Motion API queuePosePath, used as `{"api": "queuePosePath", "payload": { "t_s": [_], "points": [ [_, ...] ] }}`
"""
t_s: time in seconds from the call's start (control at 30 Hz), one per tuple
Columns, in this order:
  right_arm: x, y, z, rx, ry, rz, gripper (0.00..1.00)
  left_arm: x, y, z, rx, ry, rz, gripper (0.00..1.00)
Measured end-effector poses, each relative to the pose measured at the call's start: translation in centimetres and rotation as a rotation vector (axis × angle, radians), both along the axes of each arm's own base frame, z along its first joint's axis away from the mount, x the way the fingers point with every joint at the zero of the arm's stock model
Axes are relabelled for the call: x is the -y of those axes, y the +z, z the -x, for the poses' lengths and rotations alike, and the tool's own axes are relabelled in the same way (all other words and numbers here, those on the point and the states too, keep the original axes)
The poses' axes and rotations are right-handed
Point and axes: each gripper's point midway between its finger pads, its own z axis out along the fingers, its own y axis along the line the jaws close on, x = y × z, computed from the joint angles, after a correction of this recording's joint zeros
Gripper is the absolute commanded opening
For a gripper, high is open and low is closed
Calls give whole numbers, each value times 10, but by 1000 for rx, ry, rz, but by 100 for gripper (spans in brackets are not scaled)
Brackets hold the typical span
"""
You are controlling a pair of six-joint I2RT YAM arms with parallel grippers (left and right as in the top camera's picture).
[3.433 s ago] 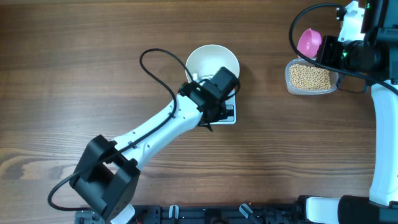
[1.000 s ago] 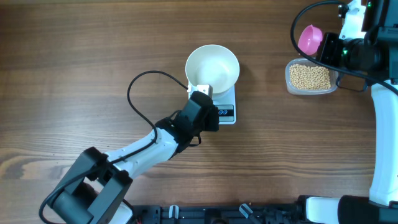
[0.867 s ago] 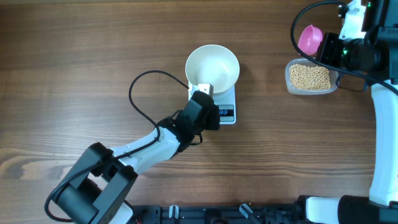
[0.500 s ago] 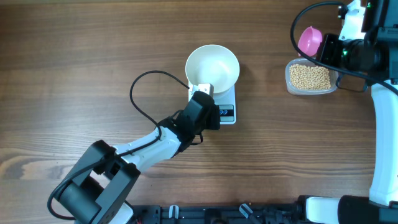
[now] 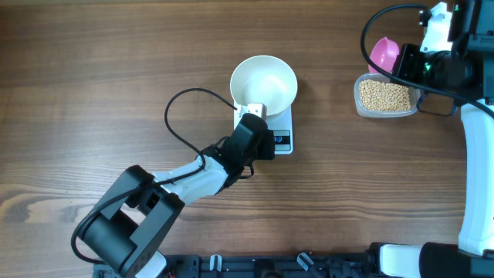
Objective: Scoop item into bowl and weigh 150g on scale
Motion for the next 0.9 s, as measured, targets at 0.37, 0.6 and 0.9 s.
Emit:
{"api": "queuePosePath", "payload": {
  "t_s": [0.37, 0.6, 0.9],
  "points": [
    [0, 0, 0, 0, 0, 0, 4, -6, -4, -3, 9, 27, -28, 4],
    [0, 0, 0, 1, 0, 0, 4, -6, -10, -3, -2, 28, -32, 4],
    [0, 0, 0, 1, 0, 0, 4, 1, -11, 3, -27, -9, -5, 4]
  ]
}}
